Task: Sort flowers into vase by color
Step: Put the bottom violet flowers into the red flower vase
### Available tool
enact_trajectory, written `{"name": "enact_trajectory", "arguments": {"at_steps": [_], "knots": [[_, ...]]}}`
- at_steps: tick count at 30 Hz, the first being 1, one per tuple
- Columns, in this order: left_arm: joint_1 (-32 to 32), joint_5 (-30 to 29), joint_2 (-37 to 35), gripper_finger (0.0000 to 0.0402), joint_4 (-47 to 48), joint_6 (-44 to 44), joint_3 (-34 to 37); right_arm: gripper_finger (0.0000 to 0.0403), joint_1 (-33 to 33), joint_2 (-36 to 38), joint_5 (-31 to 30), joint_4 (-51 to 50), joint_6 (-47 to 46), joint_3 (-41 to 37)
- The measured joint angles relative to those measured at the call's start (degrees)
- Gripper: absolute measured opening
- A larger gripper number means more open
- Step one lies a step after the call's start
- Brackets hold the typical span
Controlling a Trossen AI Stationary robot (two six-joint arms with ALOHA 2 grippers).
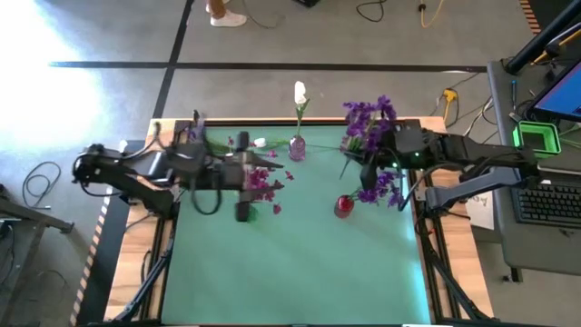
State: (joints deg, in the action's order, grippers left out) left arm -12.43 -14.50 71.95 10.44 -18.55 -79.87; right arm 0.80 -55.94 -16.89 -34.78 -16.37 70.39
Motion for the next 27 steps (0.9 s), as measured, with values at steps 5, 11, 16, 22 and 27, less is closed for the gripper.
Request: {"name": "enact_trajectory", "arguments": {"at_steps": [5, 11, 16, 22, 27], "knots": [[-2.2, 0.0, -5.6, 0.0181, -0.1, 0.7, 2.6, 0.0018, 0.0, 3.8, 4.1, 1.9, -5.6, -6.2], [-4.1, 0.0, -11.3, 0.0181, -0.2, 1.1, 3.9, 0.0018, 0.0, 6.6, 6.4, 3.5, -6.7, -9.7], [-4.5, 0.0, -15.1, 0.0181, 0.1, 3.2, 4.4, 0.0018, 0.0, 7.2, 6.4, 3.5, -6.7, -11.0], [-4.5, 0.0, -17.7, 0.0181, 0.1, 4.1, 4.7, 0.0018, 0.0, 6.0, 6.4, 3.4, -6.6, -12.9], [-4.5, 0.0, -18.3, 0.0181, 0.2, 4.1, 4.7, 0.0018, 0.0, 4.4, 6.4, 3.7, -6.0, -12.6]]}}
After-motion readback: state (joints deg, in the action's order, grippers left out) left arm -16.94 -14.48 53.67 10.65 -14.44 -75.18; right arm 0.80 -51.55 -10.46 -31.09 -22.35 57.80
